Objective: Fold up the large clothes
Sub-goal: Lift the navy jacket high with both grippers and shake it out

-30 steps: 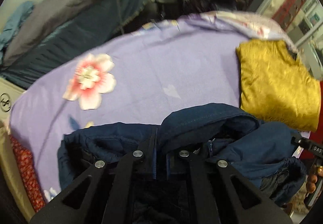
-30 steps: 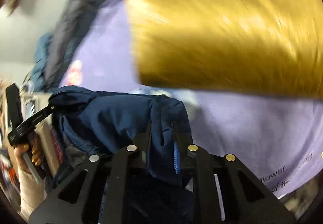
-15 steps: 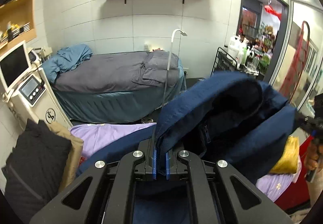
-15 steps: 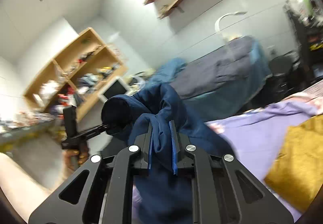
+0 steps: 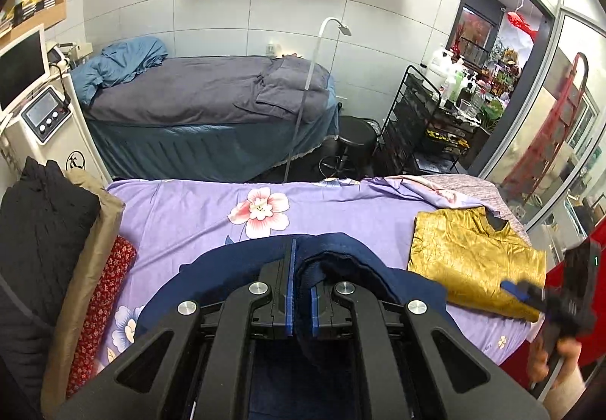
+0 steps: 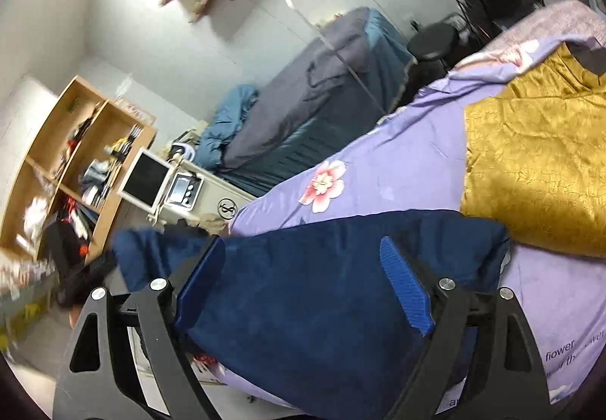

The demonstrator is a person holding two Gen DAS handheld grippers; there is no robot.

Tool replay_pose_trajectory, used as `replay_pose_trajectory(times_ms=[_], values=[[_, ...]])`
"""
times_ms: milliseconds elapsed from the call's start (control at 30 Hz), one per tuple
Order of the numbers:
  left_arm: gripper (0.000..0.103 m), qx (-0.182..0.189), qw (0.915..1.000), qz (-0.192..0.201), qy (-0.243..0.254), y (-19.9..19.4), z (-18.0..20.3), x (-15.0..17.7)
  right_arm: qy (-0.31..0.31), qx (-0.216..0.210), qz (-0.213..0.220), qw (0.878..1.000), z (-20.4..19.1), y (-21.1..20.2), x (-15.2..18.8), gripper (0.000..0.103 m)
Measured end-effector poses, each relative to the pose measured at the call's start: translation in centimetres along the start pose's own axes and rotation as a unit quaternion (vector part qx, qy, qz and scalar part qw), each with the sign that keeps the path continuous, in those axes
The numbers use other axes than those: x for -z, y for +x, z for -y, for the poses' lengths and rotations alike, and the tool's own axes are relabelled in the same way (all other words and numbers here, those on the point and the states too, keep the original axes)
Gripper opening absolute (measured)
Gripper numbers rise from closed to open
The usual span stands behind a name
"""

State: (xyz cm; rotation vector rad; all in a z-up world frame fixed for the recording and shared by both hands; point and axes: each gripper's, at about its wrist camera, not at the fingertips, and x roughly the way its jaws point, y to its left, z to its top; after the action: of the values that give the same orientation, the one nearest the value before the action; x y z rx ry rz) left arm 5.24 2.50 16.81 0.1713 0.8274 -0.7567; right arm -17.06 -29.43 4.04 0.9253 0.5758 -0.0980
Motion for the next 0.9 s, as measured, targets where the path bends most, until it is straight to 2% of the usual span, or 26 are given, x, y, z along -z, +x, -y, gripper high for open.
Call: replay_pose_trajectory(times_ms=[100,167,233,300,400,433,467,500,533,633,667,700,733,767,800,867,900], values=[[0.005,0.002,1.0000,-0.002,0.002,0.5,0.3,-0.6,-0.067,-0.002,-0.071,0.995,-1.6,1.2,2.4,0.086],[0.006,0.000,0.9999,0.000,0.011,1.2,0.8,-1.6,-0.126,-0.001,-0.127,0.984,-3.4,3.0,4.3,0.086],[0.006,0.004,1.0000,-0.001,0.009,2.1,0.9,-2.6,-0.161,0.002,-0.162,0.974,-4.8,4.3,6.0,0.086],[0.006,0.008,0.9999,-0.002,0.006,2.9,1.2,-3.6,-0.215,0.041,-0.187,0.958,-5.7,6.3,7.5,0.086],[0.006,0.008,0.9998,0.002,0.015,4.3,1.8,-5.2,-0.280,0.162,-0.165,0.932,-5.6,8.6,9.4,0.086],[0.006,0.010,0.9998,0.001,0.016,4.9,2.0,-5.6,-0.276,0.181,-0.158,0.931,-5.0,9.4,9.4,0.083],[0.006,0.011,0.9998,0.000,0.019,5.4,2.0,-6.0,-0.259,0.182,-0.154,0.936,-4.3,10.0,9.0,0.075],[0.006,0.010,0.9997,-0.004,0.021,6.0,2.1,-6.4,-0.247,0.185,-0.157,0.938,-3.8,10.4,8.7,0.038],[0.006,0.011,0.9997,-0.008,0.021,6.5,2.2,-6.7,-0.235,0.196,-0.159,0.939,-3.3,11.1,8.1,0.018],[0.014,0.005,0.9995,0.000,0.033,7.3,2.4,-7.1,-0.213,0.225,-0.109,0.945,-2.2,10.9,5.3,0.013],[0.031,0.000,0.9994,0.007,0.034,7.5,2.2,-7.2,-0.194,0.229,-0.095,0.949,-1.6,10.6,4.2,0.013],[0.068,-0.003,0.9994,0.011,0.033,7.7,1.9,-7.2,-0.177,0.231,-0.084,0.953,-1.2,10.2,3.3,0.012],[0.087,-0.007,0.9994,0.018,0.029,7.9,1.3,-7.0,-0.157,0.234,-0.074,0.956,-0.6,9.7,2.3,0.012],[0.096,-0.005,0.9993,0.029,0.022,7.7,0.7,-6.8,-0.145,0.236,-0.067,0.958,-0.2,9.2,1.3,0.011],[0.096,0.008,0.9990,0.041,0.015,7.4,-0.2,-6.3,-0.132,0.236,-0.062,0.961,0.5,9.1,0.1,0.011],[0.096,0.034,0.9986,0.035,0.017,7.1,-1.6,-5.5,-0.114,0.233,-0.054,0.964,1.7,9.1,-1.8,0.011],[0.096,0.031,0.9988,0.033,0.018,7.0,-2.5,-4.8,-0.112,0.232,-0.055,0.965,1.8,9.4,-2.2,0.011]])
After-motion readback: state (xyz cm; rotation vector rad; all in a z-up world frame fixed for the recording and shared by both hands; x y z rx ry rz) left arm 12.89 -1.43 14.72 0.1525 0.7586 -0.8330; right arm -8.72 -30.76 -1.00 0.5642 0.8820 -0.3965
